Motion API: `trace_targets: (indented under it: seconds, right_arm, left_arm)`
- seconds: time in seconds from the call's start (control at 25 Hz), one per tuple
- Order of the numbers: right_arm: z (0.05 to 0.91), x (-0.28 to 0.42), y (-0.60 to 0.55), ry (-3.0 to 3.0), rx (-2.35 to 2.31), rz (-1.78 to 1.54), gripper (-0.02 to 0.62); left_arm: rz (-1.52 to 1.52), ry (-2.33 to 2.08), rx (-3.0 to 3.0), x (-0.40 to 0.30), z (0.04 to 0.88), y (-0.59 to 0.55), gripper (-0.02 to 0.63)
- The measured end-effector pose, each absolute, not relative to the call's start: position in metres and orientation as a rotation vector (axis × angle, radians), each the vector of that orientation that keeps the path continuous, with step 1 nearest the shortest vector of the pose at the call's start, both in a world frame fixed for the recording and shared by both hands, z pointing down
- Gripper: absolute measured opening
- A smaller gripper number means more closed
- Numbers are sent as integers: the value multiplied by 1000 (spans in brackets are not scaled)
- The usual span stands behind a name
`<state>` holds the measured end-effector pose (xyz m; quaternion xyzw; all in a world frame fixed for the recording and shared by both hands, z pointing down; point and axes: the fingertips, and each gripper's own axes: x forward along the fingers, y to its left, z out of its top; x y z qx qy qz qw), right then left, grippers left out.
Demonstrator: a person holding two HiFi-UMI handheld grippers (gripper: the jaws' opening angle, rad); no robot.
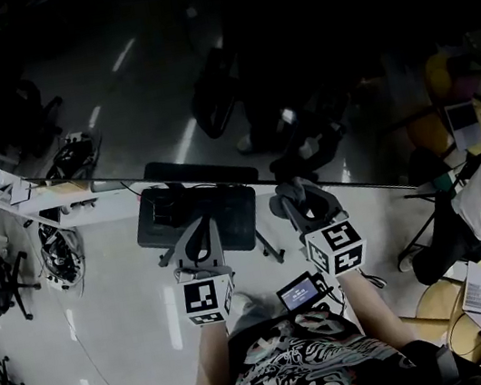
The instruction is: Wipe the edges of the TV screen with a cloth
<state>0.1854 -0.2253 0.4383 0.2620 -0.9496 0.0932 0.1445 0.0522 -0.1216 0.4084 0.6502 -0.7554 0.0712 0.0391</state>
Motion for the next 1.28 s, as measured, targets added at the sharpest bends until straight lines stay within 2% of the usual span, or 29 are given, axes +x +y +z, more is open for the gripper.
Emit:
trace_targets:
  seconds: [1.28]
  right_arm:
    - [442,64,-196,-2711,698,212,141]
  left_arm:
    - [146,-2358,1880,-74,427,-75,22]
